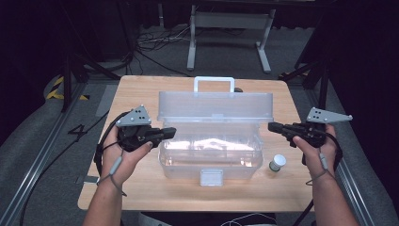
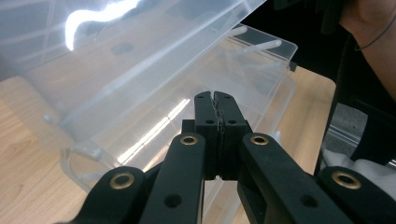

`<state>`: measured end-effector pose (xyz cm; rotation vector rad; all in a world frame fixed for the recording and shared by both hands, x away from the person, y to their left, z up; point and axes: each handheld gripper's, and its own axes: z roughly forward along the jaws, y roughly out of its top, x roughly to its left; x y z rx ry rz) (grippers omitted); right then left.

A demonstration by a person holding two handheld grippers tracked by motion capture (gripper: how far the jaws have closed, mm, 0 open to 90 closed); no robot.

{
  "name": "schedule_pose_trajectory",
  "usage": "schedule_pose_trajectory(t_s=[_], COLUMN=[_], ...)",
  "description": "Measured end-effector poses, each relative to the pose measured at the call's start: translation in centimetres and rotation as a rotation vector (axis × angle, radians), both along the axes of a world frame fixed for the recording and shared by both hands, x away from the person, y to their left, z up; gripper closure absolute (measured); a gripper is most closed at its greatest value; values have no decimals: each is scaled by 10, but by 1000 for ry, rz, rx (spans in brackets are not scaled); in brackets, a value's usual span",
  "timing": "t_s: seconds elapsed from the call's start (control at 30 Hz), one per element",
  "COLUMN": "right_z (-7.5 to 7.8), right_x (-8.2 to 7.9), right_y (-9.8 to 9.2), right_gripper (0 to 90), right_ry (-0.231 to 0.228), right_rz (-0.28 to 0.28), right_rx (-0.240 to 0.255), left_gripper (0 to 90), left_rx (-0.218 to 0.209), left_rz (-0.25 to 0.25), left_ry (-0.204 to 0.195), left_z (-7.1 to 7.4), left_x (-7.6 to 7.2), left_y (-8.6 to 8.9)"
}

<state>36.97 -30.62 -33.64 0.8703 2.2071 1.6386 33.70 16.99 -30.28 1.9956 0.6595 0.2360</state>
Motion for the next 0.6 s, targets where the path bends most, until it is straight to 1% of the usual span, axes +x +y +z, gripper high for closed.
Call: schedule_pose_trajectory(t_s=[0.1, 0.13, 0.17, 0.2, 0.27, 0.3, 0.37, 0.4, 0.43, 0.47, 0.5, 0.53, 0.6], right_z=[0, 0, 0, -1, -1, -1, -2, -2, -2, -2, -2, -3, -3], right_x=[0, 0, -1, -1, -1, -2, -2, -2, -3, -3, -4, -5, -5], right_y=[0, 0, 0, 0, 1, 1, 1, 1, 1, 1, 1, 1, 2], right_gripper=[900, 900, 900, 900, 900, 900, 900, 900, 900, 900, 900, 900, 900], right_ry=[-1, -1, -1, -1, -2, -4, -5, -5, -10, -10, -9, -11, -11], right_rz=[-6, -7, -6, -6, -7, -9, -8, -8, -11, -11, -10, -10, -9], right_rx=[3, 3, 4, 5, 6, 5, 3, 3, 0, 0, 2, -1, -1], left_gripper=[897, 896, 897, 896, 897, 897, 897, 897, 897, 897, 896, 897, 897], left_rx=[-9, -10, -3, 6, 43, 47, 35, 35, 29, 20, -3, -18, -28], left_rz=[34, 48, 61, 77, 116, 130, 150, 150, 161, 173, 182, 186, 180], left_ry=[-3, -11, -18, -15, -54, -59, -66, -66, -69, -73, -75, -67, -63], left_z=[-7, -9, -11, -12, -14, -15, -20, -20, -21, -22, -24, -25, -26], left_x=[2, 3, 5, 5, 8, 9, 13, 13, 14, 15, 17, 17, 20], left_y=[2, 3, 4, 3, 3, 3, 5, 5, 6, 8, 9, 10, 11])
